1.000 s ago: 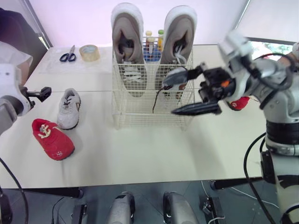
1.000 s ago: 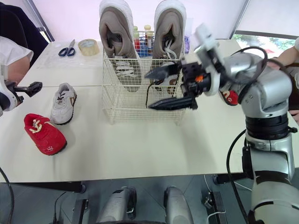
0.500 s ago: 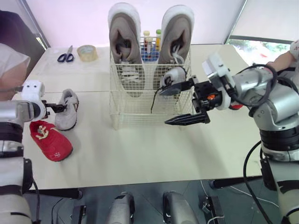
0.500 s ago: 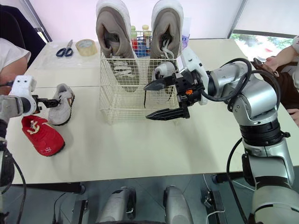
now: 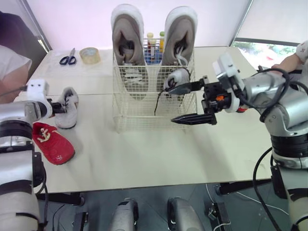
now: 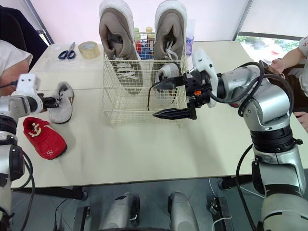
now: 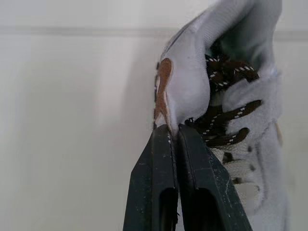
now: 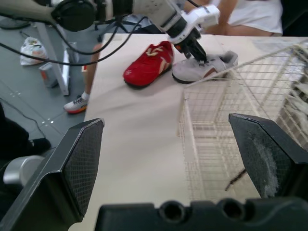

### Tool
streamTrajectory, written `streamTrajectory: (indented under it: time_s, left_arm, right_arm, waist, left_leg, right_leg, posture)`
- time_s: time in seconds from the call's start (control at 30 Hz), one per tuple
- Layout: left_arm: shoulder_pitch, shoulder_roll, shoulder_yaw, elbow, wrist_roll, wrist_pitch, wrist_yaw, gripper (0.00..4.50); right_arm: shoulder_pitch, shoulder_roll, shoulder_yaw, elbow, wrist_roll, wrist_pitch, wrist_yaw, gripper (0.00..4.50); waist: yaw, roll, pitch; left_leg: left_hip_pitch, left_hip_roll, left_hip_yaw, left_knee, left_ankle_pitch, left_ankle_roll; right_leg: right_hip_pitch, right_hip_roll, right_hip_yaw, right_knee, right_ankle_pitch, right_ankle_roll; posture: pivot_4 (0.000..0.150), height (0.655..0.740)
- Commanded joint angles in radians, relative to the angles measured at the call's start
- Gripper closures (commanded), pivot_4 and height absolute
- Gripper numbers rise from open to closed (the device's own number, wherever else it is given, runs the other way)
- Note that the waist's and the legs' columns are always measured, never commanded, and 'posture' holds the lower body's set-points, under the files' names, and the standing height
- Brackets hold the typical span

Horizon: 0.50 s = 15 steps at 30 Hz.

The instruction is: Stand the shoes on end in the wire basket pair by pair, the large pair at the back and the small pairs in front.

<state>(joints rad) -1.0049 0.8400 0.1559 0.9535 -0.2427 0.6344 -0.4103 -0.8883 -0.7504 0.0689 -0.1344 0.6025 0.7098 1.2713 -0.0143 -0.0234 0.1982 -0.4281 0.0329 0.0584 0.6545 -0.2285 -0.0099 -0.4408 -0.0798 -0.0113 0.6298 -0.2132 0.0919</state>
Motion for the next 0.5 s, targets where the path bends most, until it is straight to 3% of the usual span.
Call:
streamTrajectory:
  time_s: [0.03,0.17,0.27,0.37,0.5]
  left_arm:
    - [0.035,0.010,0.147,-0.228,-0.044,-0.159,0.083,4.42]
    - [0.157,-0.054,0.290,-0.544,-0.098,-0.192,0.186,4.42]
    - [0.233,-0.150,0.437,-0.867,-0.259,-0.185,0.209,4.42]
    - [0.337,-0.206,0.430,-1.177,-0.248,-0.190,0.275,4.42]
    - [0.373,-0.304,0.358,-1.444,-0.241,-0.147,0.399,4.42]
  right_arm:
    - [-0.049,-0.004,-0.046,0.031,0.003,-0.024,-0.009,0.00]
    - [-0.078,0.003,-0.075,0.080,0.016,-0.024,-0.022,0.00]
    - [-0.097,0.001,-0.115,0.128,0.029,-0.019,-0.037,0.00]
    - [-0.118,-0.007,-0.187,0.170,0.082,0.034,-0.066,0.00]
    - [-0.107,-0.036,-0.244,0.161,0.141,0.116,-0.088,0.00]
  waist:
    - [0.001,-0.001,0.000]
    - [0.003,-0.001,0.000]
    - [0.005,-0.001,0.000]
    - [0.003,-0.002,0.000]
    - [0.008,-0.002,0.000]
  left_leg:
    - [-0.001,0.000,0.000,0.000,0.000,0.000]
    - [-0.002,-0.001,0.002,-0.002,0.000,0.000]
    - [-0.002,-0.001,0.001,-0.003,0.000,0.000]
    - [-0.002,0.000,0.001,-0.002,0.000,0.000]
    - [-0.001,-0.001,0.000,-0.002,0.000,0.000]
  right_leg:
    - [0.000,0.000,0.000,0.000,0.000,0.000]
    - [-0.001,-0.003,0.000,-0.001,0.001,0.002]
    - [-0.001,-0.003,0.000,-0.001,0.001,0.002]
    - [-0.001,-0.003,0.000,-0.002,0.002,0.003]
    - [0.001,-0.002,0.001,-0.001,0.002,0.003]
  posture:
    - [0.150,0.7400]
    - [0.150,0.7400]
    - [0.150,0.7400]
    - [0.150,0.7400]
    - [0.150,0.7400]
